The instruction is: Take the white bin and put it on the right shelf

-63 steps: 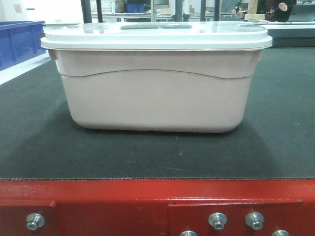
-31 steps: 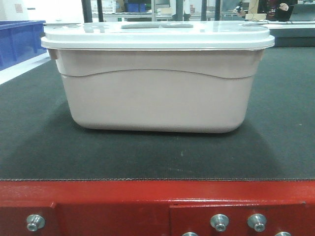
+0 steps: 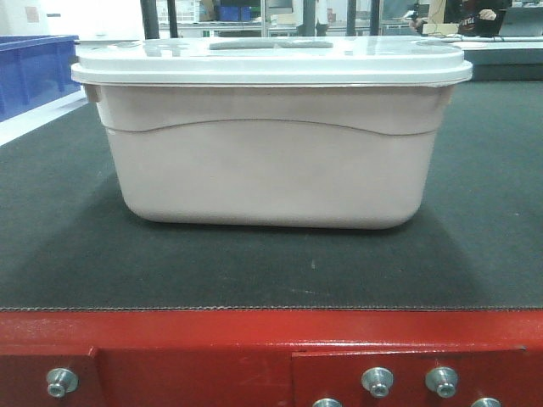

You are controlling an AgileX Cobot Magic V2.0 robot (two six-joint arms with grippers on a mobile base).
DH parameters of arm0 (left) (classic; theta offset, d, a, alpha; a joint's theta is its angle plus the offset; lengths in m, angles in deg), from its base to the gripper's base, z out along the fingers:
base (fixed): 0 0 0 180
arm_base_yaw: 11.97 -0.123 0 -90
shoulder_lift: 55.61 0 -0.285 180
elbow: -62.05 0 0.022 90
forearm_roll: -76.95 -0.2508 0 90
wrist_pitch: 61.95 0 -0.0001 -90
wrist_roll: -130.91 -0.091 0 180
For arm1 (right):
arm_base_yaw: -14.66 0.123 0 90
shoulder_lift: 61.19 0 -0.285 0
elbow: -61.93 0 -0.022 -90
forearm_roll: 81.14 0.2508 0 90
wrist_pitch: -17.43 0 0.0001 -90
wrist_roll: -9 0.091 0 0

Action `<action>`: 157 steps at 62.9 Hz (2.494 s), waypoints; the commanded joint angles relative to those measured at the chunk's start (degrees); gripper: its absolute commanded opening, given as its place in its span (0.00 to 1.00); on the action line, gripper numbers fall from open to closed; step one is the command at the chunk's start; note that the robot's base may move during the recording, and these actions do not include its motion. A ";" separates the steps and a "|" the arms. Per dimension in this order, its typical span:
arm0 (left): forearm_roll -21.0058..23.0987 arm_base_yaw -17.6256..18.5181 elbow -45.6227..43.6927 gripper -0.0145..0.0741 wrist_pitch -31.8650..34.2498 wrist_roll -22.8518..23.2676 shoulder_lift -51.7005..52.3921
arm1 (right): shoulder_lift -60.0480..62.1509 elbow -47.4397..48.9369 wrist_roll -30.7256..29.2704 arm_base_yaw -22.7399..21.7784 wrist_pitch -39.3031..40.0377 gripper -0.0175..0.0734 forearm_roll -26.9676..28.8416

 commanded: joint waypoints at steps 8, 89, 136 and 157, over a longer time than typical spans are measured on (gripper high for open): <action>13.12 2.10 -8.09 0.61 -2.25 0.53 -10.70 | -9.77 10.70 1.88 -0.03 -2.16 0.89 3.56; 78.46 -14.89 -36.35 0.78 -57.62 -43.81 -68.76 | -57.08 37.69 -48.27 -13.54 -64.33 0.89 87.81; 84.52 -12.29 -36.35 0.78 -63.38 -44.53 -75.20 | -71.39 37.69 -61.26 -7.42 -68.18 0.89 95.81; 84.52 -10.04 -36.35 0.78 -63.48 -44.53 -75.20 | -71.90 37.69 -61.37 -6.90 -68.74 0.89 95.81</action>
